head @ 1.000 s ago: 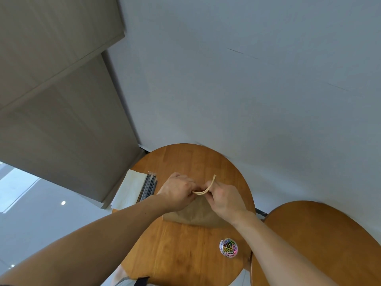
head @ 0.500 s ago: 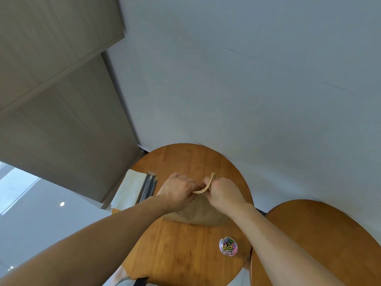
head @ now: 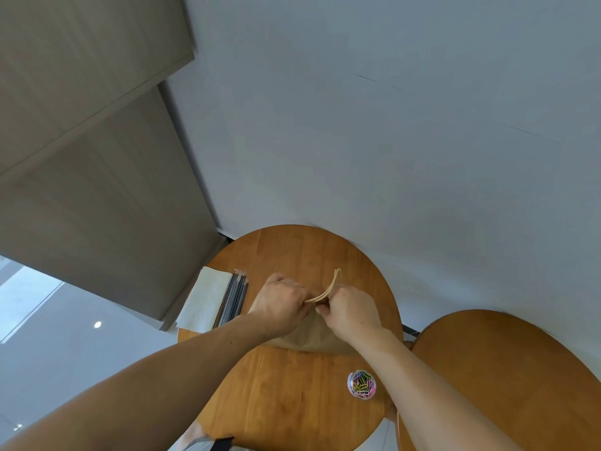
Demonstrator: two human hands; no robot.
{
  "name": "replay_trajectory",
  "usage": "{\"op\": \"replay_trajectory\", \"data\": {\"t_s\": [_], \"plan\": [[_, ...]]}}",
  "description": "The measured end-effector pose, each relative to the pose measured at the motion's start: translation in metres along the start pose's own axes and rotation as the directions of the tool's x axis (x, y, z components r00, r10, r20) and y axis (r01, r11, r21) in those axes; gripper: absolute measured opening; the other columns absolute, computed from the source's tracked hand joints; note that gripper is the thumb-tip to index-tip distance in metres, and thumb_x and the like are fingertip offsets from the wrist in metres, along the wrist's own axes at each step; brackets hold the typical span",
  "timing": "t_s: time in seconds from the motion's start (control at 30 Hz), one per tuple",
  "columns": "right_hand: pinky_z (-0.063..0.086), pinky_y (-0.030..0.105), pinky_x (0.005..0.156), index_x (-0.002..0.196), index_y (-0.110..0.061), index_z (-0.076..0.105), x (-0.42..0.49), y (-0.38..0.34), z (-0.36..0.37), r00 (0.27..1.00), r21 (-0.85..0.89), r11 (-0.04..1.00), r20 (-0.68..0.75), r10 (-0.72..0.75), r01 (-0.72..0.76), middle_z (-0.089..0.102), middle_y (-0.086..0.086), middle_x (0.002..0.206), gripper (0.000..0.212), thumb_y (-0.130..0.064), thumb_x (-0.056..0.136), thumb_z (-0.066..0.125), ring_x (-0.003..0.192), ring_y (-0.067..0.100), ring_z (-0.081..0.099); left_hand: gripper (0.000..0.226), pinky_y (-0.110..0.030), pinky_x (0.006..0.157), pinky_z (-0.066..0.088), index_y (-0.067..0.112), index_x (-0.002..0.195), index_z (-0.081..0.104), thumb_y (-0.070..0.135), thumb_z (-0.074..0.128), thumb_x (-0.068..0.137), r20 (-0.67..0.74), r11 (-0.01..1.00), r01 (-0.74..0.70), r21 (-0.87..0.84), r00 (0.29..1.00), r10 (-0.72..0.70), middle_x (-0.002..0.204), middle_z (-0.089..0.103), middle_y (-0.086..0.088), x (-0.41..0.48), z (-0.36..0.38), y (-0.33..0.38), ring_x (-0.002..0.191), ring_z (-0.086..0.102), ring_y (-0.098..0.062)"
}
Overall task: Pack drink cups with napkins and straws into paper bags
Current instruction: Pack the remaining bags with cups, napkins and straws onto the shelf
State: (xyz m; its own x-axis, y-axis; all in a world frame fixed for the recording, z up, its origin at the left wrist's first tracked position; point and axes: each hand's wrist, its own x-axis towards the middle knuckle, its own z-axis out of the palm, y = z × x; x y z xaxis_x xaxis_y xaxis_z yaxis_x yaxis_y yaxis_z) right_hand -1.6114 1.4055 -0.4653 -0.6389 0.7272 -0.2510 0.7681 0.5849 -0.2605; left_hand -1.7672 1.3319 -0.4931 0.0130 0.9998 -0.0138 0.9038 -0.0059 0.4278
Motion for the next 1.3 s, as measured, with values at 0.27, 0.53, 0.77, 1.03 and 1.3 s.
{"op": "replay_trajectory", "data": {"t_s": [0.27, 0.53, 0.77, 1.03, 1.3], "plan": [[0.046, 0.028, 0.064, 0.102, -0.021, 0.066, -0.004, -0.005, 0.005, 0.999, -0.001, 1.0, -0.034, -0.004, 0.004, 0.067, -0.003, 0.097, 0.02, -0.038, 0.095, 0.059, 0.086, 0.019, 0.066, 0.019, -0.032, 0.089, 0.035, 0.031, 0.094, 0.074, 0.031, 0.055, 0.096, -0.039, 0.999, -0.042, 0.024, 0.998, 0.043, 0.08, 0.069, 0.011, -0.006, 0.001, 0.001, 0.078, 0.059, -0.013], [0.038, 0.028, 0.061, 0.094, -0.02, 0.067, -0.012, -0.001, 0.009, 0.999, -0.049, 0.998, -0.024, -0.033, 0.032, 0.067, -0.002, 0.092, 0.021, -0.039, 0.096, 0.057, 0.082, 0.019, 0.065, 0.025, -0.035, 0.089, 0.04, 0.031, 0.092, 0.074, 0.037, 0.049, 0.094, -0.031, 0.992, -0.106, 0.066, 0.994, 0.108, 0.082, 0.07, 0.013, -0.007, -0.005, 0.008, 0.078, 0.061, -0.012], [0.057, 0.027, 0.067, 0.107, -0.018, 0.072, -0.044, 0.017, 0.013, 0.878, 0.132, 0.931, -0.4, -0.265, 0.341, 0.066, -0.007, 0.113, 0.02, -0.023, 0.088, 0.071, 0.086, 0.008, 0.066, 0.041, -0.033, 0.101, 0.039, 0.035, 0.122, 0.064, 0.041, 0.065, 0.082, -0.055, 1.0, 0.009, -0.002, 0.998, -0.009, 0.103, 0.069, 0.017, -0.006, -0.021, -0.005, 0.101, 0.061, -0.008], [0.055, 0.023, 0.077, 0.139, -0.029, 0.042, -0.067, 0.07, 0.04, 0.898, 0.472, 0.878, -0.346, 0.271, -0.083, 0.044, -0.015, 0.131, 0.06, -0.044, 0.087, 0.068, 0.087, 0.003, 0.06, 0.067, -0.022, 0.083, 0.046, 0.04, 0.134, 0.048, 0.037, 0.078, 0.074, 0.231, 0.866, 0.422, -0.27, 0.901, -0.367, 0.116, 0.053, 0.02, -0.032, -0.019, -0.045, 0.107, 0.053, -0.005], [0.052, 0.017, 0.052, 0.102, -0.022, 0.066, -0.056, 0.069, 0.065, 0.921, 0.696, 0.663, -0.005, 0.388, -0.276, 0.07, -0.011, 0.072, 0.009, -0.028, 0.096, 0.063, 0.066, -0.003, 0.067, 0.01, -0.022, 0.063, 0.044, 0.041, 0.085, 0.066, 0.033, 0.065, 0.092, 0.243, 0.765, 0.549, -0.336, 0.835, -0.493, 0.08, 0.064, 0.016, -0.043, -0.007, -0.043, 0.078, 0.06, -0.005]]}}
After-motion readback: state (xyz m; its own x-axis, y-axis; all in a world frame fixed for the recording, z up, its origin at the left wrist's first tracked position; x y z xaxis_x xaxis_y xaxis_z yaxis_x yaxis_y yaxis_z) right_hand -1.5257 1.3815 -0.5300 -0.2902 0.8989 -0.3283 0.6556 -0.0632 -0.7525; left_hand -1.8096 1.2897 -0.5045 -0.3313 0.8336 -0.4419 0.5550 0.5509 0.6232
